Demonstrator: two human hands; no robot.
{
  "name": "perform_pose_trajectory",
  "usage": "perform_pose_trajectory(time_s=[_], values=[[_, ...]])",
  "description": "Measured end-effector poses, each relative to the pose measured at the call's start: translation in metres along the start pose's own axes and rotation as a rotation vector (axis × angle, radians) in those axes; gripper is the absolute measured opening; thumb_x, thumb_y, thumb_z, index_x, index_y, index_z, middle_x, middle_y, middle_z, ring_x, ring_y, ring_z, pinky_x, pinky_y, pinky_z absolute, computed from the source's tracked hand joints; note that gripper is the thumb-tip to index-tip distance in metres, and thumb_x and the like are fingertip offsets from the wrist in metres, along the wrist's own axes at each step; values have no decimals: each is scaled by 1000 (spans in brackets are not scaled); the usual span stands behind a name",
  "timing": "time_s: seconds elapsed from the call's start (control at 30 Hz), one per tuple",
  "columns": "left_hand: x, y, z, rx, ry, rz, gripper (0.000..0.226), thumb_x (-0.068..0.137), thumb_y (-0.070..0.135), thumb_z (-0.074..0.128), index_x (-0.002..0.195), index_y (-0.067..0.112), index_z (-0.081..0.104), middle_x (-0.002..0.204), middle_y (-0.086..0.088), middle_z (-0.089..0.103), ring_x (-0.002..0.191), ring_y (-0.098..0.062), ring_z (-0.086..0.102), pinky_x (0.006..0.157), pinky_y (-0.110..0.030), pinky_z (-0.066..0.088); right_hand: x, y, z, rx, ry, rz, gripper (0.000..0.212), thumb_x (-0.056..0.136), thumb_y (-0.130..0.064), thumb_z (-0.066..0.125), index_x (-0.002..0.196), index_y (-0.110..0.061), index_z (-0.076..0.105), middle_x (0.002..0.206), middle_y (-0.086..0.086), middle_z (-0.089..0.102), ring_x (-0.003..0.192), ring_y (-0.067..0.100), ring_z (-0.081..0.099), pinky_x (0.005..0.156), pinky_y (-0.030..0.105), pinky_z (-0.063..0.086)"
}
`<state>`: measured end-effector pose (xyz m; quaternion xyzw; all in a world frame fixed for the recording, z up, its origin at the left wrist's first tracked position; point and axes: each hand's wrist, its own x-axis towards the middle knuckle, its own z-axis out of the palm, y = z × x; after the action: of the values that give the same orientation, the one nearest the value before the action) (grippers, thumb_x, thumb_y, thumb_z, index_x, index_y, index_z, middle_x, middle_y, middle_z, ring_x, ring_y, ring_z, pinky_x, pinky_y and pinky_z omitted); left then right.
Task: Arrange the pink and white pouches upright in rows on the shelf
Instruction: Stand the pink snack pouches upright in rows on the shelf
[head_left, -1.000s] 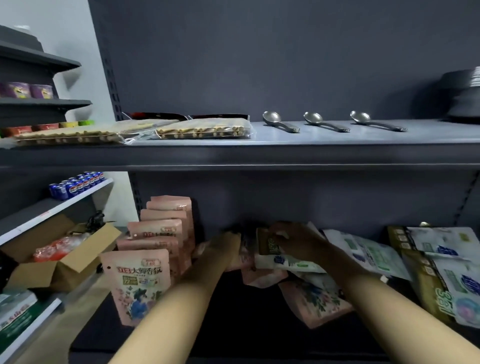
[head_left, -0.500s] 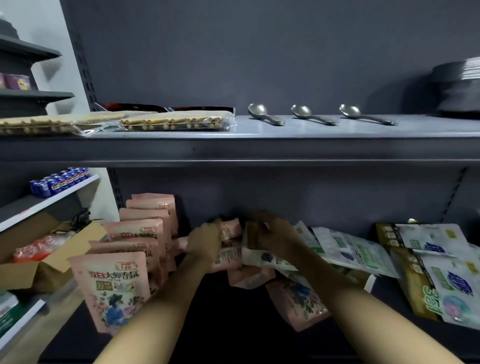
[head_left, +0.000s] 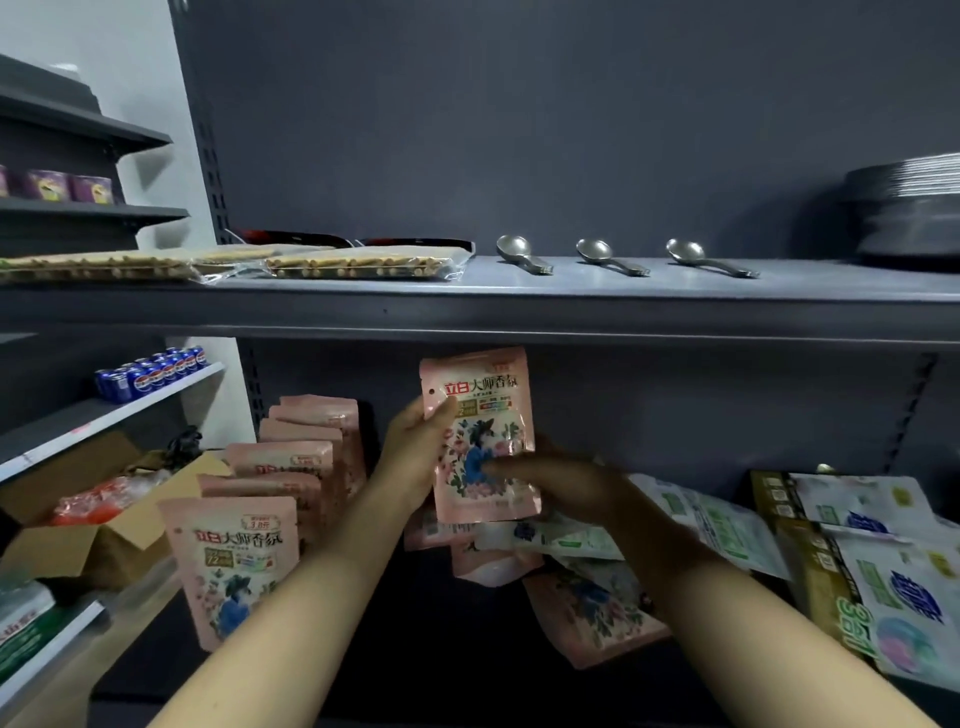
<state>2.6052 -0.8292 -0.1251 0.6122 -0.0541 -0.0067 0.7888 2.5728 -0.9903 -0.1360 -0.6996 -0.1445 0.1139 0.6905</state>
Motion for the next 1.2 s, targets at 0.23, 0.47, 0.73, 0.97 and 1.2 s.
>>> perform_pose_trajectory(time_s=[0.23, 0.47, 0.73, 0.97, 1.2], values=[[1, -7, -5, 3, -33, -1, 20, 90, 22, 59, 108, 12, 61, 105, -11, 70, 96, -24, 68, 87, -41, 54, 24, 13, -8, -100, 139, 55, 35, 72, -20, 77, 105, -11, 69, 103, 10, 73, 98, 26, 69, 90, 43, 54], [17, -7, -17, 655, 11, 77, 24, 88, 4, 55, 110, 12, 50, 115, -10, 62, 100, -23, 60, 84, -35, 51, 53, -5, -4, -246, 241, -14, 25, 87, -17, 65, 108, -5, 64, 93, 5, 70, 81, 16, 68, 69, 26, 55], [35, -31, -24, 737, 139, 148, 38, 91, 6, 49, 127, 11, 40, 118, -9, 59, 94, -18, 55, 76, -30, 46, 110, 30, 16, -457, 368, 167, 44, 92, -41, 55, 114, -3, 61, 101, 14, 66, 81, 21, 64, 67, 28, 53], [39, -73, -34, 528, 89, 48, 56, 89, -3, 44, 137, 23, 31, 115, 2, 53, 100, -14, 52, 80, -26, 43, 175, 125, -10, -442, 270, 152, 110, 41, -57, 86, 132, -10, 45, 125, 11, 58, 111, 25, 61, 94, 46, 52], [51, -88, -31, 545, 93, -133, 40, 87, 5, 52, 121, 24, 45, 116, -5, 61, 100, -22, 61, 92, -42, 51, 123, 90, 21, -709, 431, 266, 50, 97, -21, 47, 139, -1, 31, 137, 19, 48, 122, 33, 51, 84, 29, 43]])
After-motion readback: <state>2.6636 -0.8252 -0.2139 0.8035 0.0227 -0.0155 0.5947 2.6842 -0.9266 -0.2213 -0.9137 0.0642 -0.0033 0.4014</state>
